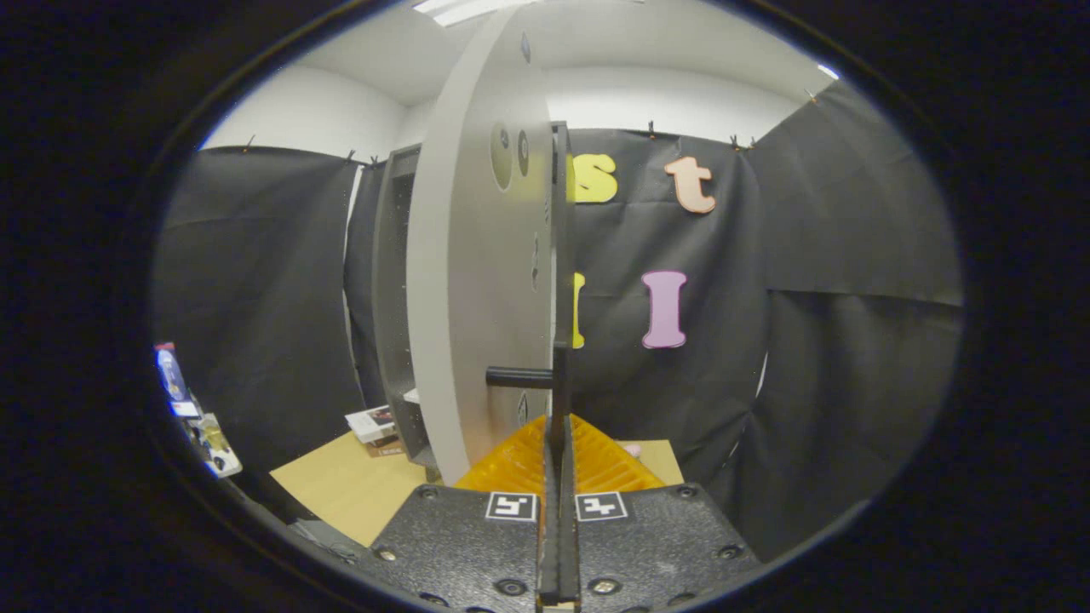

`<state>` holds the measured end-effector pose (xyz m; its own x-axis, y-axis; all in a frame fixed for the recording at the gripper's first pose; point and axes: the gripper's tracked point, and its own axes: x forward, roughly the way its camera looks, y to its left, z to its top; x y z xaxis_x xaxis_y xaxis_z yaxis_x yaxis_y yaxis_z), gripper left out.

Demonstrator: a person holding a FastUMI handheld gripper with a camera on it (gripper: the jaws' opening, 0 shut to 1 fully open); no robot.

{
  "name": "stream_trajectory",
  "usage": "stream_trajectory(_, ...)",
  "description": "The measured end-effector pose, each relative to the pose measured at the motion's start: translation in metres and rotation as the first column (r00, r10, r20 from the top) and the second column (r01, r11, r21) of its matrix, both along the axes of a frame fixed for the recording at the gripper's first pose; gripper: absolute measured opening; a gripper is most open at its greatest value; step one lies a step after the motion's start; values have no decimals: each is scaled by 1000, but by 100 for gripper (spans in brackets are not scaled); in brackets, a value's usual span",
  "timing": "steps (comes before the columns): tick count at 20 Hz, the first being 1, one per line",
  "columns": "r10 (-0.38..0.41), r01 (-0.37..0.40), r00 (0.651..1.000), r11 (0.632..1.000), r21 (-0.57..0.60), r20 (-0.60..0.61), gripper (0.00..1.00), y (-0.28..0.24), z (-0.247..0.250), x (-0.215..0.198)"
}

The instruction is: Open the shoe cabinet door, grab the shoes and put them into the shoe cabinet, then close the shoe cabinet door.

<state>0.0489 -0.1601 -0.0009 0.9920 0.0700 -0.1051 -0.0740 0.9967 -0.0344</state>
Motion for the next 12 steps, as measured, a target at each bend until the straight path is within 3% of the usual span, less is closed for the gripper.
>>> stream_trajectory(4,-49,49,999,999,1,5,4,3,-4,-17)
stream_trajectory(6,-77,78,995,997,-14,63,4,6,-1,-53)
stream_trajectory(9,-124,120,989,991,62,78,8,12,-9,-81)
stream_trajectory(11,-132,124,986,988,87,98,28,27,-11,-96)
stream_trajectory(12,-154,144,982,986,89,109,47,31,-15,-100)
